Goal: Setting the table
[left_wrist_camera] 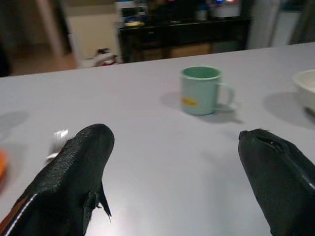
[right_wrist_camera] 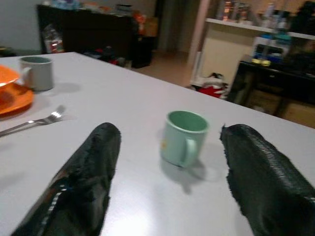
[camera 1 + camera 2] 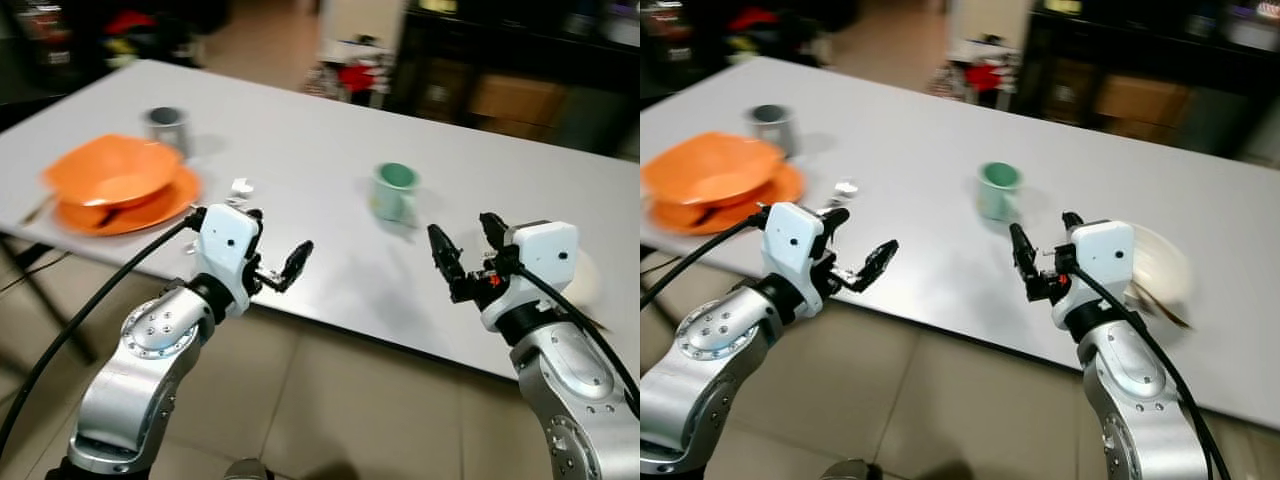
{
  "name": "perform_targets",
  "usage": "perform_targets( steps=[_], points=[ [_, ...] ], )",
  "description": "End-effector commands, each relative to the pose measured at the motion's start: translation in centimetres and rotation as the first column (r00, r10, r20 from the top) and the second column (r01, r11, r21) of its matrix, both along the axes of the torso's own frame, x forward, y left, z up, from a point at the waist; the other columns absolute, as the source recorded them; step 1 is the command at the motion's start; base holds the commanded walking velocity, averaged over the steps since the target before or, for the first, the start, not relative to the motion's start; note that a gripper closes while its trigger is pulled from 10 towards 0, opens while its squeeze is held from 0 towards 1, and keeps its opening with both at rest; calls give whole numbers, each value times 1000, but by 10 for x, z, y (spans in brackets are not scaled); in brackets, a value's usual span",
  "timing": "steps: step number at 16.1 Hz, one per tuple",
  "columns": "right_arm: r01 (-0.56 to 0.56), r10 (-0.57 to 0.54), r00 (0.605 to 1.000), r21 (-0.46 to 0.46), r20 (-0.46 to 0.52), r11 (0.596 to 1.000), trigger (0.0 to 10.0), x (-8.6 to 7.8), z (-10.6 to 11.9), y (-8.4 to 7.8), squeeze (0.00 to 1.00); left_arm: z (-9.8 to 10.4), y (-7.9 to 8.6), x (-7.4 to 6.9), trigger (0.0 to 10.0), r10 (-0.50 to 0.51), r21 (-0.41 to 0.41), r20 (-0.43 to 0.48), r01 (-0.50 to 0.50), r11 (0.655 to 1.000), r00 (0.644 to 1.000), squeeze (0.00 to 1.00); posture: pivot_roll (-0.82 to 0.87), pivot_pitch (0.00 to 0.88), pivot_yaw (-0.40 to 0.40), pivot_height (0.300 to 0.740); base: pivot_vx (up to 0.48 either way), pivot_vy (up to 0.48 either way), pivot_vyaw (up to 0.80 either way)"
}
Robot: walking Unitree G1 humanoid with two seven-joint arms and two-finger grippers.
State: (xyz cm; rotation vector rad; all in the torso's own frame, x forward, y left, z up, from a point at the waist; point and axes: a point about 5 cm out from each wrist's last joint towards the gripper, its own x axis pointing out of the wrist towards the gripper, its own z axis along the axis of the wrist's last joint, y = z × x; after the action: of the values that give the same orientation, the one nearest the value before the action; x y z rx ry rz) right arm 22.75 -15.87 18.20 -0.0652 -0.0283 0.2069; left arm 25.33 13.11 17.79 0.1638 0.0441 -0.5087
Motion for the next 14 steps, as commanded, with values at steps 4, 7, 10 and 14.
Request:
perform_targets(
  steps=[4,7,10,14],
  points=[
    [-10,11,1000,11,-6,1000,10000,-1,-1,3,1000,0,2,-1,10000,42,8,17,-42,999,999,0,43,0,-89,740,0,0,800],
    [-6,6,1000,-5,1,1000,10000,1,-1,3,1000,-1,-2,-2,10000,51,11,19,-51,999,999,0,57,0,-98,740,0,0,800],
    [32,-31,999,87,-15,996,10000,3,-10,8,1000,-1,5,-1,10000,118,-19,21,-117,993,993,0,73,0,-80,740,0,0,800],
    [37,-34,999,107,-30,994,10000,0,-20,9,1000,-4,4,-3,10000,121,21,35,-122,992,992,0,96,0,-51,740,0,0,800]
  ],
)
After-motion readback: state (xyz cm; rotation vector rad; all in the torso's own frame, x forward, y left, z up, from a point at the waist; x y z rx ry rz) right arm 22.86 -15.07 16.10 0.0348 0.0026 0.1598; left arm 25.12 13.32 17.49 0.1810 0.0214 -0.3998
